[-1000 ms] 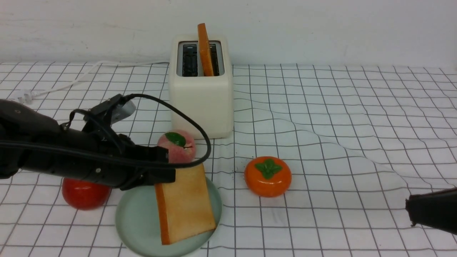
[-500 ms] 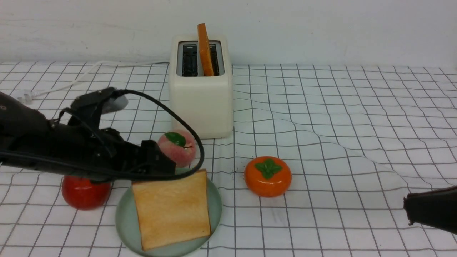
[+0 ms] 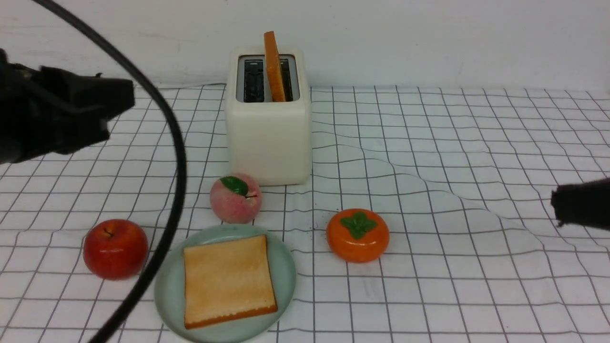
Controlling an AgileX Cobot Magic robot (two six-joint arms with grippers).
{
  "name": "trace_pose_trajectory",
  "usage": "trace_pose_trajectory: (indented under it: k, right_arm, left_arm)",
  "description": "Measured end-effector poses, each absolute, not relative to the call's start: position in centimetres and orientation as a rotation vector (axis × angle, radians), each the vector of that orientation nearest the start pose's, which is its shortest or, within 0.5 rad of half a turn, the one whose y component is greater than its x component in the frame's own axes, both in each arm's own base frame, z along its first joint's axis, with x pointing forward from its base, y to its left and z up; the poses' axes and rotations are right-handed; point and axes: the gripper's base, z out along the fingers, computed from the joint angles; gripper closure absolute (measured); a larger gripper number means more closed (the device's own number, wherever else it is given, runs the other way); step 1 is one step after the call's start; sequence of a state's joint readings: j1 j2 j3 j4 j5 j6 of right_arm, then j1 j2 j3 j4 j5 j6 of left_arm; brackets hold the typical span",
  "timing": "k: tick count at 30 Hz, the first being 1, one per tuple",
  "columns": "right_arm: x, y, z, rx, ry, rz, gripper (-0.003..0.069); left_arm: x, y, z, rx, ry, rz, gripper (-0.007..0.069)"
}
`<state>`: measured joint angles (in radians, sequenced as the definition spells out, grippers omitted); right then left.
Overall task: Take toasted bread from bread machine on white checkered table place on plate.
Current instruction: 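Grasp the toast slice in the toaster and pull it up out of the slot with the right gripper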
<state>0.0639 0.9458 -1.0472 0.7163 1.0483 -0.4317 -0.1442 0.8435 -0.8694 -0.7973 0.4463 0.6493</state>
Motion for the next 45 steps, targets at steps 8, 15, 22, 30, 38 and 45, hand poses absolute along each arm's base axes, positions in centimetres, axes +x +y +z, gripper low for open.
trace_pose_trajectory:
  k: [8,15,22,30,38,45]
  right_arm:
    - [22.3,10.8,39.4,-0.535,2.282,0.738,0.0657]
    - [27.5,19.9,39.6,-0.690,2.242,0.601,0.0647]
    - [35.2,25.3,38.0,-0.578,2.142,0.531,0.0452]
    - [41.5,28.7,34.9,-0.522,1.948,0.496,0.0093]
    - [44.7,29.5,30.6,-0.507,1.894,0.400,0.0124]
    - [46.4,28.7,28.9,-0.423,1.887,0.392,0.0319]
  left_arm:
    - [9.7,-5.0,40.0,0.342,1.690,-0.527,0.0638]
    - [7.9,-4.3,36.4,0.281,1.661,-0.486,0.0638]
    - [8.5,-3.8,35.1,0.235,1.650,-0.439,0.0638]
    - [8.5,-3.7,35.2,0.218,1.634,-0.436,0.0638]
    - [8.5,-3.8,35.3,0.199,1.629,-0.466,0.0638]
    - [8.5,-3.8,35.3,0.198,1.628,-0.466,0.0638]
